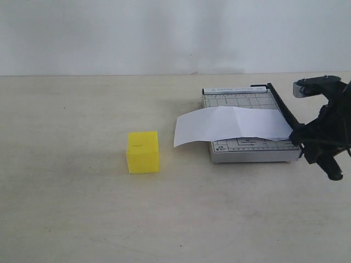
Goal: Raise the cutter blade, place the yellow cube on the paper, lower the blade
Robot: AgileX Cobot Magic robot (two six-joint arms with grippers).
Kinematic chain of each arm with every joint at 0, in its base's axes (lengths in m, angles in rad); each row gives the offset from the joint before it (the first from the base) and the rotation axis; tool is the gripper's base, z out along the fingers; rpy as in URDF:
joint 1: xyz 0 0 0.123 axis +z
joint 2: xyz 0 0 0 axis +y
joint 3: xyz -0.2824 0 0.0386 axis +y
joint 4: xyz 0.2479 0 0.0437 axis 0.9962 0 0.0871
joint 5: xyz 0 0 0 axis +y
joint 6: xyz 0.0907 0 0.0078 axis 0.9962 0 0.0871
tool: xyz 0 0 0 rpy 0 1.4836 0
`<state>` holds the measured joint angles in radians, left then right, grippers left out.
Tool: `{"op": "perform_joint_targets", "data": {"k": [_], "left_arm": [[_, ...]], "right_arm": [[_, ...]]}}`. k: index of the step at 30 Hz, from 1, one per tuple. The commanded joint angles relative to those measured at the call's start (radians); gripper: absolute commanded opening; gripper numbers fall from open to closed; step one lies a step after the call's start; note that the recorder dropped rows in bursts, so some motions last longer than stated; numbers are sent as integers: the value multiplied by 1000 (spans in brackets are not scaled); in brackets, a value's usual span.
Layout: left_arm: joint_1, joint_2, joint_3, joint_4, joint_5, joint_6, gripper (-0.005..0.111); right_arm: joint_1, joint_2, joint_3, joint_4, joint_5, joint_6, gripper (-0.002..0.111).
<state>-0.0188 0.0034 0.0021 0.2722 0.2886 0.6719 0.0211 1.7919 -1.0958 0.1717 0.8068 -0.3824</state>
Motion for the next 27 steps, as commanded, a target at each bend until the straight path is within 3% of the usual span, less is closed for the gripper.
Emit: {"op": "perform_joint_targets", "data": {"k": [1, 24, 27], "left_arm": [[-4, -3, -2, 0, -5, -1, 4], [-4, -3, -2, 0, -5, -1, 4], [-4, -3, -2, 0, -5, -1, 4]], "right_arm": [[-1, -44, -84, -7, 2, -42, 8], [-1, -155, -246, 9, 26, -40, 9], [-1, -155, -246, 44, 41, -61, 23]]}}
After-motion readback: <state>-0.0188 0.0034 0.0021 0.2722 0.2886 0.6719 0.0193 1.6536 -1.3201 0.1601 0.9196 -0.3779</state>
